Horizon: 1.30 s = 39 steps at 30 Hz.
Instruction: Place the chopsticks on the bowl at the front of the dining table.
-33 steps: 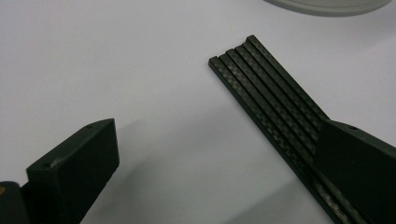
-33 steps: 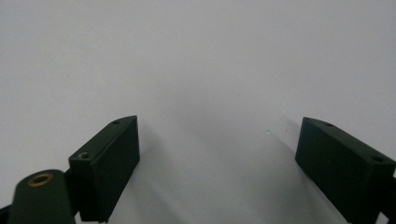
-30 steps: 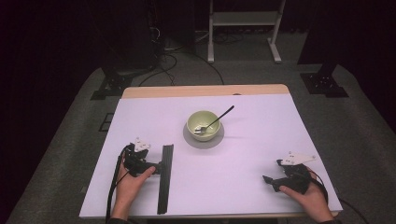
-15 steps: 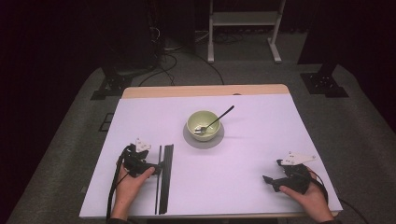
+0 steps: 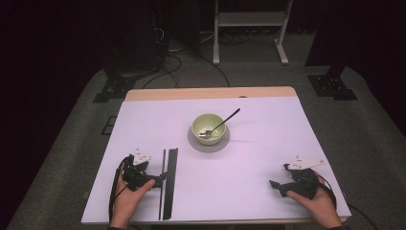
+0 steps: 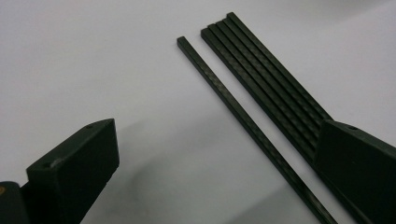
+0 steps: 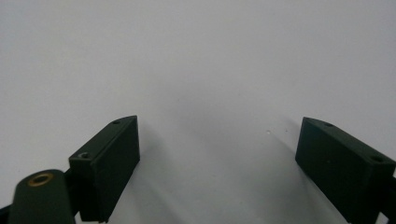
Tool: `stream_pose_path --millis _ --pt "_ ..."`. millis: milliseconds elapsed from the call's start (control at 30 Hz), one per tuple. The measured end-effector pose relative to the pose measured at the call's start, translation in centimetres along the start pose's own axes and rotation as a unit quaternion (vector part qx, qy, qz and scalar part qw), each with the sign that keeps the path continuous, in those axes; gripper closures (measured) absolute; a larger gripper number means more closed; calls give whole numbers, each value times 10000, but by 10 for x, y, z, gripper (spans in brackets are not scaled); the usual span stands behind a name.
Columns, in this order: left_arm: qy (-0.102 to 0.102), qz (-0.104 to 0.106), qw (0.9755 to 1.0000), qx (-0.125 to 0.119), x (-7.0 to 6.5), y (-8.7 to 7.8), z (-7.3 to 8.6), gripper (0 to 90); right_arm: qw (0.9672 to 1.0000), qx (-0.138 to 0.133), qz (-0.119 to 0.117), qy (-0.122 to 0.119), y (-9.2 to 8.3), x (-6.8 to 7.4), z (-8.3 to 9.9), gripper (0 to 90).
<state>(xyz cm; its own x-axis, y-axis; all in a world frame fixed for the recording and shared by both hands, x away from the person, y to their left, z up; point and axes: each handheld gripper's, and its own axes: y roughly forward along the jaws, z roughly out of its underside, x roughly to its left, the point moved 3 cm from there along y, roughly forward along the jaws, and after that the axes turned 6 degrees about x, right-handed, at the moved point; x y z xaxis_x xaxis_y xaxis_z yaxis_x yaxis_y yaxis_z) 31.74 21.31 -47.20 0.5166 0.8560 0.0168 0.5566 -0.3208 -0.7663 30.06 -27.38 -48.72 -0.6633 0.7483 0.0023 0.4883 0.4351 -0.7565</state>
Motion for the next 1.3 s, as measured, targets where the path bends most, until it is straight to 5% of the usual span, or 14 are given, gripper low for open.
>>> stream_pose_path --millis 1300 --pt "1 78 10000 -17 -20 -32 38 0 10000 -5 7 3 0 0 0 121"
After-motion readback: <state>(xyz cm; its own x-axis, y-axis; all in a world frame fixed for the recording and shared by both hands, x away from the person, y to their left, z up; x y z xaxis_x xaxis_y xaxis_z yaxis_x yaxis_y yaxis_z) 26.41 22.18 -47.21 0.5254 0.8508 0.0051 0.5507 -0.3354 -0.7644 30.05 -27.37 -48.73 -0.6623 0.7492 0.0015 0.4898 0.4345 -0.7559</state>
